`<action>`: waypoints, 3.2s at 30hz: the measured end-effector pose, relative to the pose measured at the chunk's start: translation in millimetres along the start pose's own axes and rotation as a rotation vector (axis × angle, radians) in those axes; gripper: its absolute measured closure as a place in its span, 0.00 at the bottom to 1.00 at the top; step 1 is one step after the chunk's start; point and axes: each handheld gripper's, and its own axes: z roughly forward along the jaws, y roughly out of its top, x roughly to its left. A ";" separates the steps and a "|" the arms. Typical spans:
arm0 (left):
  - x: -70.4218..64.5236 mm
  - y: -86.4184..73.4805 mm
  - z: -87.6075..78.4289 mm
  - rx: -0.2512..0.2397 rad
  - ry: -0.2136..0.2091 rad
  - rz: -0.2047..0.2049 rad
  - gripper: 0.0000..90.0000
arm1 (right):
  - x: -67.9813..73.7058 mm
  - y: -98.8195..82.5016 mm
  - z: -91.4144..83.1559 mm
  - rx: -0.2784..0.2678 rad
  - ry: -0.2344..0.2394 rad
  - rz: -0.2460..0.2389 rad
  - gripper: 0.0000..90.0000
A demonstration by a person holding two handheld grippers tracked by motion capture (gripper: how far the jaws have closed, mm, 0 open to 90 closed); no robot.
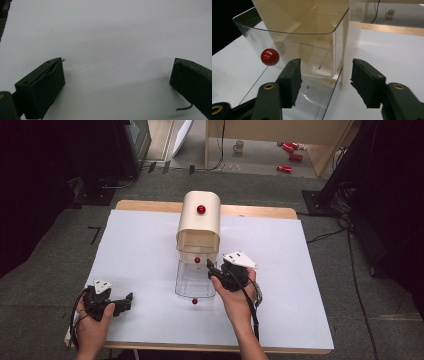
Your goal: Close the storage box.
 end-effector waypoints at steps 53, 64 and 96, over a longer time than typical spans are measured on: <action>0.0 0.0 -0.1 0.002 -0.001 0.000 0.00 | 42.0 -78.5 -25.9 0.100 -0.050 0.050 0.17; 0.0 -0.1 -0.1 0.001 -0.001 0.000 0.00 | 53.9 -102.3 -24.8 0.135 -0.051 0.070 0.17; 0.0 -0.1 -0.1 0.000 -0.001 0.000 0.00 | 71.9 -115.0 -10.3 0.153 0.031 0.097 0.82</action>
